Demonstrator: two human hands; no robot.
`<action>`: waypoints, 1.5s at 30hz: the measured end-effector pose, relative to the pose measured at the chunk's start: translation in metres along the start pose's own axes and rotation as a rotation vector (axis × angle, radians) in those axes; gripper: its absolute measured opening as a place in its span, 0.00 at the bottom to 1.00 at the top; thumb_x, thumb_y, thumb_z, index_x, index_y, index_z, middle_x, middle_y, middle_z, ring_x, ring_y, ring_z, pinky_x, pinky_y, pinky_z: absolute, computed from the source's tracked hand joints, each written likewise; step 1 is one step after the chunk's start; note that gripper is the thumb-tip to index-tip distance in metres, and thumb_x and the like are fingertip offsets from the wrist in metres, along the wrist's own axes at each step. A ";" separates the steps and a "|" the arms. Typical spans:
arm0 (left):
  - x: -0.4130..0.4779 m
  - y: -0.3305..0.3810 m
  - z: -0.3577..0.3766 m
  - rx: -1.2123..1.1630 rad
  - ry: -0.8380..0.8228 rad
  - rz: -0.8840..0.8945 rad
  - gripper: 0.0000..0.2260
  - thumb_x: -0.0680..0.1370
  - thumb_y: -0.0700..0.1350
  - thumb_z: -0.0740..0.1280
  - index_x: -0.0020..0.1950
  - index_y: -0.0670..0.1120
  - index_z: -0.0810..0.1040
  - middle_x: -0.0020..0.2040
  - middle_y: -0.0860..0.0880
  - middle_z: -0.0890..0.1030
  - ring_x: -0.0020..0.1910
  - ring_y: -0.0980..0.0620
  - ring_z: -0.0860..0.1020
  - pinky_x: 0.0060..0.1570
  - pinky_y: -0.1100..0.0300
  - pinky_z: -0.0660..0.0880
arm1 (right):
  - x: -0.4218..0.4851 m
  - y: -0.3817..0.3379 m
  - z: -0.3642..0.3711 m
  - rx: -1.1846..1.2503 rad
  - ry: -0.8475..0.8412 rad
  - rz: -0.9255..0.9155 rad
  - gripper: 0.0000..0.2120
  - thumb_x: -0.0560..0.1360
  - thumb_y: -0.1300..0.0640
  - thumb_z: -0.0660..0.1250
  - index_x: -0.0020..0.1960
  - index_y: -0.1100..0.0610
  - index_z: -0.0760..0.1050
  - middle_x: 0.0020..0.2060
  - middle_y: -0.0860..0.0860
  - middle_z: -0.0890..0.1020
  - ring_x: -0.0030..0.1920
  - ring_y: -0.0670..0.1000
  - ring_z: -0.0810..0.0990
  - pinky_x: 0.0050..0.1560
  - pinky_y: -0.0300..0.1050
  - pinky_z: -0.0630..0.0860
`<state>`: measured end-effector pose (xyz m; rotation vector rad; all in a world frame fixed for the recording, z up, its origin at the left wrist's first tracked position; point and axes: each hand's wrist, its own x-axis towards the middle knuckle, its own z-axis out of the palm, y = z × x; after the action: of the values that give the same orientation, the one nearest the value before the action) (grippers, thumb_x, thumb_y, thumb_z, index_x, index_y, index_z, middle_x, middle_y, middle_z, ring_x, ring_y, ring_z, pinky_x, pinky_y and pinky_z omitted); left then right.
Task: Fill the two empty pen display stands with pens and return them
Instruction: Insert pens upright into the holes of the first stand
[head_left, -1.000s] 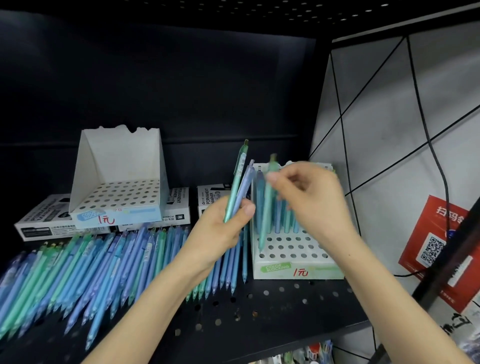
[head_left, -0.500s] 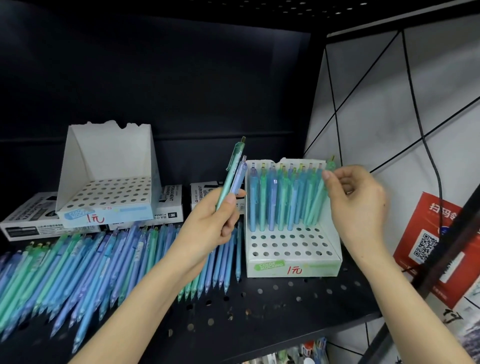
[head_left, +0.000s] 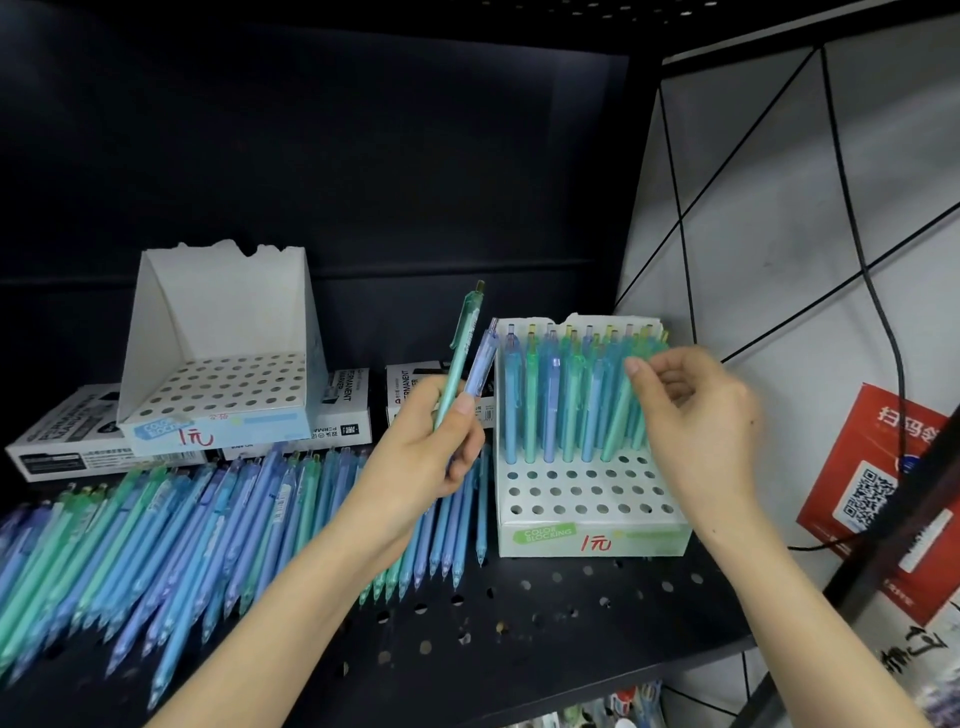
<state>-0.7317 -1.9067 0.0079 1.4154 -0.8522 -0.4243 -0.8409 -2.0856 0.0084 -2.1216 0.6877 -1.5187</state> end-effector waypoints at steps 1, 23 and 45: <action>0.000 -0.001 0.000 0.001 -0.001 0.001 0.07 0.81 0.48 0.56 0.55 0.47 0.71 0.31 0.54 0.71 0.28 0.58 0.66 0.26 0.68 0.64 | -0.003 0.002 0.002 -0.040 0.008 -0.033 0.09 0.74 0.51 0.67 0.42 0.57 0.77 0.33 0.46 0.77 0.33 0.49 0.75 0.37 0.47 0.73; -0.005 -0.010 -0.001 0.169 -0.003 0.151 0.07 0.79 0.51 0.59 0.50 0.54 0.76 0.38 0.59 0.76 0.40 0.59 0.75 0.42 0.61 0.73 | -0.007 -0.056 -0.022 0.527 -0.202 0.197 0.04 0.75 0.57 0.66 0.43 0.52 0.79 0.37 0.51 0.82 0.36 0.45 0.77 0.35 0.34 0.74; -0.007 -0.012 0.004 -0.051 0.123 0.082 0.09 0.81 0.42 0.57 0.46 0.44 0.76 0.29 0.52 0.65 0.28 0.55 0.61 0.25 0.68 0.59 | 0.005 -0.006 -0.022 -0.261 -0.109 -0.032 0.08 0.76 0.54 0.64 0.49 0.58 0.79 0.31 0.45 0.76 0.33 0.50 0.75 0.35 0.47 0.74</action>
<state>-0.7363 -1.9063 -0.0052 1.3407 -0.7910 -0.2919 -0.8594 -2.0857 0.0226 -2.3971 0.8560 -1.3796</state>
